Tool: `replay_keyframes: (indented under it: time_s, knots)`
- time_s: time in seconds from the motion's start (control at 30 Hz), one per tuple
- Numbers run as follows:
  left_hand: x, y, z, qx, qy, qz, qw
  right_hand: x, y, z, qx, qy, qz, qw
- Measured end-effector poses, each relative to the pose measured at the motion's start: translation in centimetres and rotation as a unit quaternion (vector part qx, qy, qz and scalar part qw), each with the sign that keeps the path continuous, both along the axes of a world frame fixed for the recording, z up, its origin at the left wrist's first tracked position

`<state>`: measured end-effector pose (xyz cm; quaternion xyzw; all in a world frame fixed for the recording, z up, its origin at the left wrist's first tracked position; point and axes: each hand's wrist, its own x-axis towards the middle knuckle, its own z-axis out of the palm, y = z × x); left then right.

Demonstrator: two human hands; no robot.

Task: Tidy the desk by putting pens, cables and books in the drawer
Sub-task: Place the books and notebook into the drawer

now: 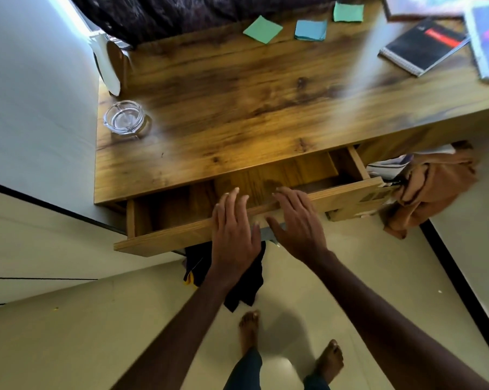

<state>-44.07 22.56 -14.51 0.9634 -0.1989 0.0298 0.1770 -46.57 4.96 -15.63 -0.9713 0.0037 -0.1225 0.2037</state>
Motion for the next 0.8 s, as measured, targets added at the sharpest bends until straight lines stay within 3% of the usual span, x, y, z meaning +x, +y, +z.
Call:
replay_keyframes:
  time_s: [0.1,0.23,0.5,0.8]
  knots:
    - [1.6,0.1,0.1,0.120,0.060,-0.017,0.991,0.3,-0.1,0.3,-0.032,0.044,0.000,0.998]
    - [0.8,0.1,2.2,0.078,0.125,-0.026,0.989,-0.8,-0.3,1.7,0.023,0.095,0.004,0.995]
    - [-7.0,0.6,5.1,0.121,0.236,-0.090,0.960,-9.4,0.2,4.2,0.039,0.207,0.002,0.977]
    - [-18.2,1.5,5.8,0.138,0.277,-0.107,0.945,-20.1,1.5,6.0,0.020,0.283,-0.020,0.959]
